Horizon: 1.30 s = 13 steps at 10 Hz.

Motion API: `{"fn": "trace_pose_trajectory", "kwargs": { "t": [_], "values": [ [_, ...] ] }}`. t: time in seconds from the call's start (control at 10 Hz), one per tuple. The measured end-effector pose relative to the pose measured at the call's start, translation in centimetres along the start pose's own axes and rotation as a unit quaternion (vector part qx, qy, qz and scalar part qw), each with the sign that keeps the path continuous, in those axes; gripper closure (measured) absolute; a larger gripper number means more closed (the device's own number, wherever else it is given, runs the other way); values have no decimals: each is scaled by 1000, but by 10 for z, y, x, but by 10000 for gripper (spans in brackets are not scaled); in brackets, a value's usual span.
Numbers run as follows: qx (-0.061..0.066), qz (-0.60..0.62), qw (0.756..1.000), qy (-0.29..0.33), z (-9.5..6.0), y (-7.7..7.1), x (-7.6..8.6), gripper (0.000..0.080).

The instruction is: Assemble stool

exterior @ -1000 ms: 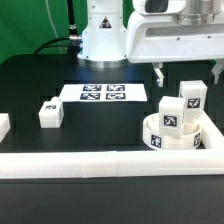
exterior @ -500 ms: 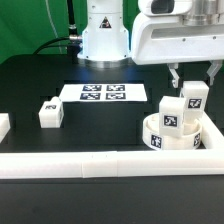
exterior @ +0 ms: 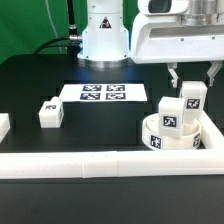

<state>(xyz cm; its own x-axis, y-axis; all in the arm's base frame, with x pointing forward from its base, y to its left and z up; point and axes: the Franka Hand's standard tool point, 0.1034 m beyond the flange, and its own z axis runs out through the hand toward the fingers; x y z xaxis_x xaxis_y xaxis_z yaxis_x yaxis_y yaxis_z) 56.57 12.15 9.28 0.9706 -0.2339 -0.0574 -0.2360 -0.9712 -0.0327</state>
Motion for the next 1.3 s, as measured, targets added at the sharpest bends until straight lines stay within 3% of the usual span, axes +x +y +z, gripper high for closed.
{"fn": "trace_pose_trajectory", "kwargs": {
  "t": [0.3, 0.7, 1.0, 1.1, 1.3],
  "values": [
    [5, 154, 988, 10, 2, -5, -5, 468],
    [14, 323, 946, 11, 2, -8, -5, 466],
    [22, 413, 911, 12, 1, -8, -2, 466],
    [27, 466, 884, 7, 1, -10, -2, 466],
    [32, 519, 854, 1, 1, -11, -3, 466]
  ]
}}
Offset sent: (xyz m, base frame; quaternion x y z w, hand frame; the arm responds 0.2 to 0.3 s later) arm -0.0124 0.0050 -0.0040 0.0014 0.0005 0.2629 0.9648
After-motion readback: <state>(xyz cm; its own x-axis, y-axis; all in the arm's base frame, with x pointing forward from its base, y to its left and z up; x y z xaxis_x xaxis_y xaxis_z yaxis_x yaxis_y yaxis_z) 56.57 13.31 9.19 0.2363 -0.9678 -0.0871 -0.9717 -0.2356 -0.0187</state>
